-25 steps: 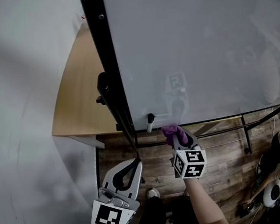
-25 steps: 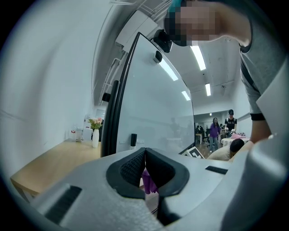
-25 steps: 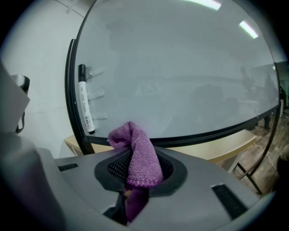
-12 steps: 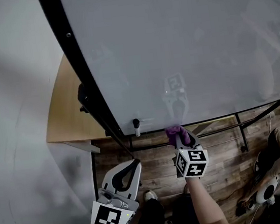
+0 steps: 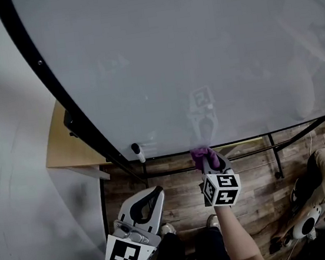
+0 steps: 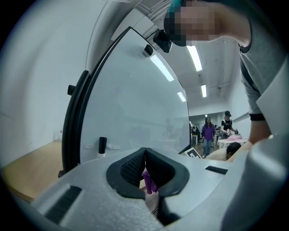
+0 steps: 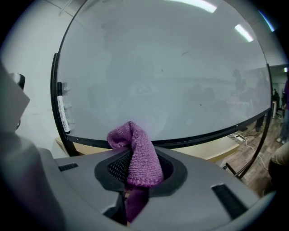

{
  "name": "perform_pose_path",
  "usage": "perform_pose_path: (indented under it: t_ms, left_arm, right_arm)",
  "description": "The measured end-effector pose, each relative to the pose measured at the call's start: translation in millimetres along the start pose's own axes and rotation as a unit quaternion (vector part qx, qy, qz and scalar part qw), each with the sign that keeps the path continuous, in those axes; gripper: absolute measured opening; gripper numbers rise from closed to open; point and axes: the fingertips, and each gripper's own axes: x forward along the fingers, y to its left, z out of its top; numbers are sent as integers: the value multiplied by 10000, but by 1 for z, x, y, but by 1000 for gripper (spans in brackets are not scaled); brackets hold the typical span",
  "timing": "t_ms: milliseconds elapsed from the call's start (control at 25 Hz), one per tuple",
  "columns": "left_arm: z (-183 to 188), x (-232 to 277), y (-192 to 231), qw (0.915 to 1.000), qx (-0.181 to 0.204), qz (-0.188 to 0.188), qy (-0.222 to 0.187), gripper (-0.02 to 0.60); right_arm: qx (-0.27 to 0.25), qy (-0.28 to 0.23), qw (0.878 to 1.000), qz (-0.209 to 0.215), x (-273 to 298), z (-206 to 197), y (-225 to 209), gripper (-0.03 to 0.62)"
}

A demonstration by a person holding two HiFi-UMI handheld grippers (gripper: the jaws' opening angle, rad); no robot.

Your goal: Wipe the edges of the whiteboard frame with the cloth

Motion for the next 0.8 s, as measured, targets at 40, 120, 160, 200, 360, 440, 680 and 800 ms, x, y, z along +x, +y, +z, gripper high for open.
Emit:
perform_pose_path:
  t_ms: [40,120,160,200,360,440,680,800]
  left_arm:
    - [1,3,-3,10000,6,6,-1,17]
    - [2,8,-9,10000,14,22,-7,17]
    - [3,10,-12,10000,15,29,-13,17]
    - [3,13,-15,10000,15,34,-17,17]
    - [2,25,-29,10000,7,13,11,17]
    - [2,31,-37,10000,3,-16,24,17]
    - [3,49,-58,10000,6,-84,43,17]
    - [2,59,-69,9999,4,-125,31,17]
  right_arm:
    - [-3,4,10000,12,0,0,-3,80]
    - [-4,13,10000,32,-1,1,-10,80]
    - [2,14,10000,38,-2,1,-14,80]
    - [8,14,10000,40,-2,1,-18,80]
    - [5,19,10000,26,-5,3,-37,80]
    - [-2,22,10000,-2,-7,4,-48,80]
    - [62,4,9999,-118,-14,7,-84,80]
    - [110,-1,9998,-162,-16,7,-100,80]
